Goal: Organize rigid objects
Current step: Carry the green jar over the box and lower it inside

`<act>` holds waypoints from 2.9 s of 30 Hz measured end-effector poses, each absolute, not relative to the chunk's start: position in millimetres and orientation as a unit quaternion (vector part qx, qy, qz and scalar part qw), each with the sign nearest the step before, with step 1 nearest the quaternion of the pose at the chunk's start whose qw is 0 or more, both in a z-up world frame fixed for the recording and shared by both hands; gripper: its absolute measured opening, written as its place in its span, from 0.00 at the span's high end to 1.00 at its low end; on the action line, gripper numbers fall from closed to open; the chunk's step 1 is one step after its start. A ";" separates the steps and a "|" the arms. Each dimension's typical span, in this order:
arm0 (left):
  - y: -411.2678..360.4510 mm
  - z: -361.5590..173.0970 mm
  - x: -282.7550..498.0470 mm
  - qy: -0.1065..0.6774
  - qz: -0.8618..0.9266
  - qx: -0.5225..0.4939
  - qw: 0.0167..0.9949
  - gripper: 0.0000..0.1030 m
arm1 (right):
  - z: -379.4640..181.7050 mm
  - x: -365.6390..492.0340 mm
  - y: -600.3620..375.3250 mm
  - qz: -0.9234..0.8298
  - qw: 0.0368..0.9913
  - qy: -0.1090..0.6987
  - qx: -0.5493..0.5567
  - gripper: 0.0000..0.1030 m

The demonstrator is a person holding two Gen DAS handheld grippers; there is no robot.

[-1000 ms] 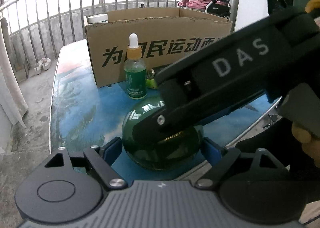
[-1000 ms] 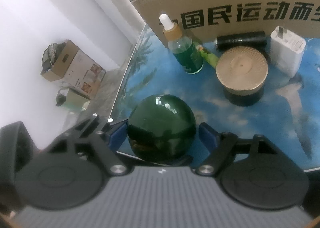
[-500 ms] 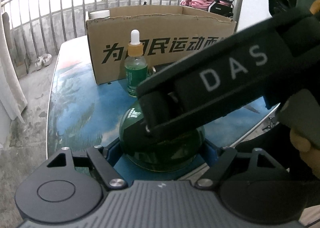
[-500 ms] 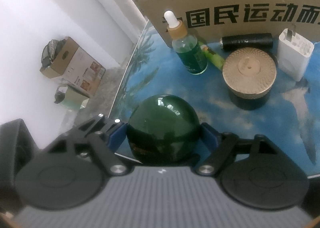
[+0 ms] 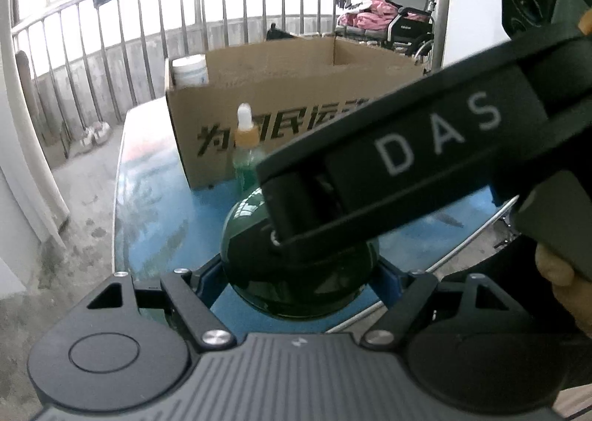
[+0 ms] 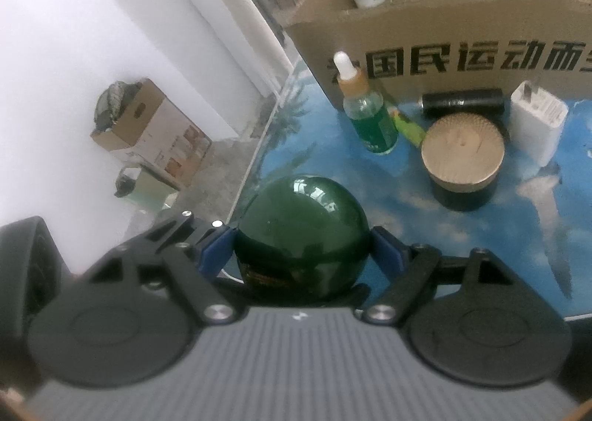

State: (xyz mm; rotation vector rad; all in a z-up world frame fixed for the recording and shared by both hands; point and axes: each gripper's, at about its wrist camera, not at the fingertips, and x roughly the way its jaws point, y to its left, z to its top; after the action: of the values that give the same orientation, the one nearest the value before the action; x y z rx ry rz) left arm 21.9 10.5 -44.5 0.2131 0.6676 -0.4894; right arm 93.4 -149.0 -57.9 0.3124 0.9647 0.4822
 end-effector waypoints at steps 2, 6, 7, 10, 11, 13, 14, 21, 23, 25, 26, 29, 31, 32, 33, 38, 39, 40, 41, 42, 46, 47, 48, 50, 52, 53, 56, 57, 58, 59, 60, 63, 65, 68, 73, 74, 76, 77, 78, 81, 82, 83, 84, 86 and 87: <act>5.4 -35.6 17.4 0.313 -0.235 0.113 0.914 0.21 | -49.9 88.1 -152.7 0.233 0.851 0.446 0.151 0.22; -5.1 -15.8 12.7 0.289 -0.230 0.125 0.921 0.21 | -29.2 77.8 -162.7 0.243 0.861 0.419 0.154 0.22; -8.2 -9.7 12.9 0.283 -0.230 0.126 0.922 0.21 | -23.0 76.0 -165.1 0.244 0.865 0.411 0.153 0.22; -18.0 6.3 15.5 0.263 -0.232 0.133 0.927 0.21 | -5.0 73.9 -174.4 0.248 0.874 0.390 0.148 0.22; -22.1 12.3 17.3 0.256 -0.232 0.138 0.928 0.21 | 1.6 73.6 -178.3 0.249 0.878 0.382 0.148 0.22; -31.0 24.4 23.8 0.242 -0.234 0.145 0.930 0.21 | 15.9 76.7 -187.2 0.251 0.884 0.366 0.148 0.22; -36.6 30.5 28.2 0.237 -0.236 0.147 0.931 0.21 | 23.3 79.8 -191.9 0.252 0.887 0.359 0.148 0.22; -77.1 62.3 81.1 0.231 -0.262 0.150 0.925 0.21 | 65.6 119.9 -231.3 0.247 0.895 0.340 0.146 0.22; -87.8 68.7 106.9 0.244 -0.275 0.145 0.919 0.21 | 74.0 140.3 -244.2 0.242 0.896 0.344 0.144 0.22; -96.4 74.4 135.4 0.259 -0.286 0.144 0.911 0.21 | 80.0 162.5 -254.6 0.233 0.896 0.351 0.142 0.22; -102.1 75.3 150.6 0.268 -0.291 0.145 0.907 0.21 | 82.4 173.5 -258.8 0.229 0.896 0.355 0.138 0.22; -115.0 71.2 197.4 0.304 -0.301 0.142 0.893 0.21 | 85.0 215.0 -272.4 0.216 0.892 0.375 0.132 0.22; -127.6 65.9 233.8 0.337 -0.307 0.131 0.880 0.21 | 82.3 247.4 -281.3 0.207 0.885 0.395 0.136 0.22; -130.0 63.6 247.7 0.353 -0.308 0.120 0.875 0.21 | 79.9 263.6 -285.7 0.202 0.880 0.406 0.138 0.22; -134.1 60.6 269.5 0.369 -0.310 0.111 0.869 0.21 | 75.6 280.4 -290.2 0.198 0.876 0.417 0.142 0.22; -141.8 28.9 332.5 0.421 -0.312 0.084 0.847 0.21 | 48.7 348.7 -302.6 0.179 0.856 0.461 0.152 0.23; -143.6 22.8 341.1 0.425 -0.311 0.086 0.846 0.21 | 42.4 362.0 -305.8 0.177 0.852 0.469 0.153 0.23; -143.8 17.4 350.6 0.430 -0.309 0.089 0.844 0.21 | 36.0 370.3 -306.1 0.175 0.848 0.474 0.157 0.23; -143.5 11.8 357.2 0.434 -0.307 0.090 0.842 0.21 | 30.0 379.0 -307.3 0.174 0.844 0.481 0.160 0.23; -143.6 8.1 362.1 0.437 -0.306 0.090 0.841 0.21 | 24.0 388.3 -309.2 0.175 0.840 0.487 0.162 0.23; -147.3 -4.1 376.1 0.450 -0.301 0.089 0.836 0.21 | 6.8 407.8 -310.0 0.175 0.830 0.504 0.164 0.22; -148.0 -6.0 377.4 0.453 -0.299 0.091 0.835 0.21 | 3.0 413.1 -310.5 0.175 0.828 0.507 0.163 0.22; -150.7 -7.8 379.9 0.455 -0.297 0.094 0.834 0.21 | 0.5 413.3 -306.6 0.175 0.827 0.509 0.162 0.22; -153.8 -11.8 381.2 0.459 -0.293 0.102 0.833 0.21 | -6.8 419.1 -306.5 0.173 0.823 0.516 0.163 0.21; -157.9 -16.7 385.3 0.463 -0.287 0.110 0.831 0.21 | -13.7 424.6 -307.1 0.172 0.819 0.523 0.161 0.21; -161.0 -17.5 386.4 0.465 -0.285 0.114 0.830 0.22 | -17.0 427.9 -306.9 0.171 0.817 0.526 0.160 0.21; -167.2 -17.7 386.5 0.462 -0.279 0.121 0.833 0.18 | -25.1 436.2 -305.1 0.169 0.814 0.533 0.155 0.20; -168.5 -17.5 386.9 0.463 -0.277 0.123 0.833 0.17 | -27.3 438.9 -305.1 0.168 0.813 0.535 0.157 0.20; -170.1 -18.2 387.6 0.463 -0.274 0.128 0.833 0.17 | -29.7 442.7 -305.2 0.168 0.811 0.537 0.160 0.20; -172.5 -19.3 389.5 0.463 -0.273 0.133 0.833 0.17 | -32.0 446.3 -305.8 0.168 0.809 0.539 0.162 0.20; -173.2 -18.7 388.8 0.462 -0.274 0.135 0.833 0.17 | -33.8 448.8 -305.8 0.168 0.808 0.540 0.165 0.20; -174.2 -20.0 390.3 0.460 -0.271 0.135 0.835 0.17 | -36.4 453.3 -307.1 0.174 0.805 0.540 0.175 0.22; -178.1 -22.0 394.0 0.459 -0.269 0.135 0.836 0.17 | -38.1 454.3 -308.5 0.173 0.805 0.539 0.176 0.22; -179.2 -23.7 395.4 0.457 -0.268 0.138 0.837 0.16 | -39.1 455.2 -308.4 0.174 0.806 0.538 0.178 0.22; -180.1 -18.0 390.4 0.448 -0.270 0.138 0.841 0.16 | -38.0 454.6 -310.6 0.177 0.806 0.534 0.185 0.22; -179.7 -15.0 388.2 0.444 -0.272 0.139 0.843 0.15 | -36.8 453.8 -311.6 0.178 0.806 0.531 0.189 0.22; -176.8 -6.9 383.2 0.436 -0.280 0.137 0.844 0.14 | -32.0 450.0 -314.2 0.182 0.809 0.522 0.198 0.22; -174.9 -2.1 379.4 0.433 -0.284 0.135 0.845 0.14 | -28.4 447.5 -316.8 0.185 0.811 0.516 0.207 0.22; -172.4 2.9 374.8 0.430 -0.287 0.133 0.846 0.13 | -23.5 443.9 -320.3 0.189 0.811 0.509 0.219 0.22; -160.2 19.4 357.1 0.410 -0.296 0.130 0.853 0.09 | -5.3 429.5 -330.7 0.201 0.815 0.485 0.247 0.22; -155.0 24.6 350.7 0.403 -0.298 0.130 0.855 0.09 | 1.8 424.3 -333.4 0.204 0.817 0.478 0.249 0.22; -149.6 29.6 343.9 0.396 -0.299 0.130 0.859 0.09 | 9.6 418.0 -336.1 0.206 0.821 0.469 0.250 0.22; -142.8 35.3 336.2 0.388 -0.300 0.129 0.862 0.09 | 18.1 410.2 -339.0 0.209 0.825 0.461 0.251 0.22; -127.9 45.7 322.1 0.375 -0.303 0.124 0.867 0.08 | 30.7 397.9 -344.4 0.215 0.830 0.448 0.254 0.22; -118.5 50.8 313.7 0.367 -0.304 0.120 0.871 0.08 | 36.8 390.2 -346.5 0.217 0.832 0.442 0.254 0.22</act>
State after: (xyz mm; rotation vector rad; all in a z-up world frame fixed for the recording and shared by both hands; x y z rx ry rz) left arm 313.7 -118.5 50.8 0.2519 0.7679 -0.6365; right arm 390.2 -346.5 36.8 0.5378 0.9374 0.4602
